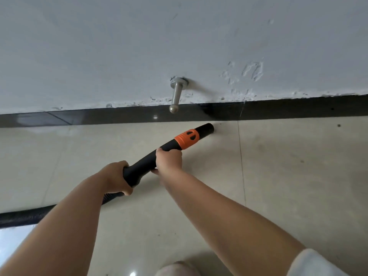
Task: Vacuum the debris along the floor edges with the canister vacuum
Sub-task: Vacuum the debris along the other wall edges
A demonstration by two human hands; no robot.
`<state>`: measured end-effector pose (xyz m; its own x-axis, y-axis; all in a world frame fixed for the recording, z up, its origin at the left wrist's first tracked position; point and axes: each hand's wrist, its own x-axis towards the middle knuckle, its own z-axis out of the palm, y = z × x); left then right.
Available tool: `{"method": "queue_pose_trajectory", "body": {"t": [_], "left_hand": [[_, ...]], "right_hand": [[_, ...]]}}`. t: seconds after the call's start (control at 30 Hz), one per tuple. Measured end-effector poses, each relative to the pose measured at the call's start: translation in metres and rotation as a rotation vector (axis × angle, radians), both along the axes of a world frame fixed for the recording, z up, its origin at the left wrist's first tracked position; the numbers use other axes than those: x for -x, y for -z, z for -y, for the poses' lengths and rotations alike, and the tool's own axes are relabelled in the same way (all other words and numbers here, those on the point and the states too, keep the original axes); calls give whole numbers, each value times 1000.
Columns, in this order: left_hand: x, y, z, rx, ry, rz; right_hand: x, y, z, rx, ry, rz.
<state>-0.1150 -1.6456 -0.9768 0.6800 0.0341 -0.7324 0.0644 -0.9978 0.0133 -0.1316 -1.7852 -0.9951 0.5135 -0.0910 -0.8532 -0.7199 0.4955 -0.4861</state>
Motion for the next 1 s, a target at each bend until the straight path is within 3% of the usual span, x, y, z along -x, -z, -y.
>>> {"method": "queue_pose_trajectory", "body": {"t": [0.3, 0.63, 0.8, 1.0], "left_hand": [[-27, -1, 66, 24, 193, 50], [-1, 3, 237, 123, 486, 29], [26, -3, 322, 224, 610, 86], [59, -1, 398, 450, 619, 189]], "right_hand": [[0, 3, 59, -46, 255, 27], [63, -8, 215, -23, 652, 68], [99, -13, 294, -28, 799, 52], [127, -17, 378, 37, 893, 48]]}}
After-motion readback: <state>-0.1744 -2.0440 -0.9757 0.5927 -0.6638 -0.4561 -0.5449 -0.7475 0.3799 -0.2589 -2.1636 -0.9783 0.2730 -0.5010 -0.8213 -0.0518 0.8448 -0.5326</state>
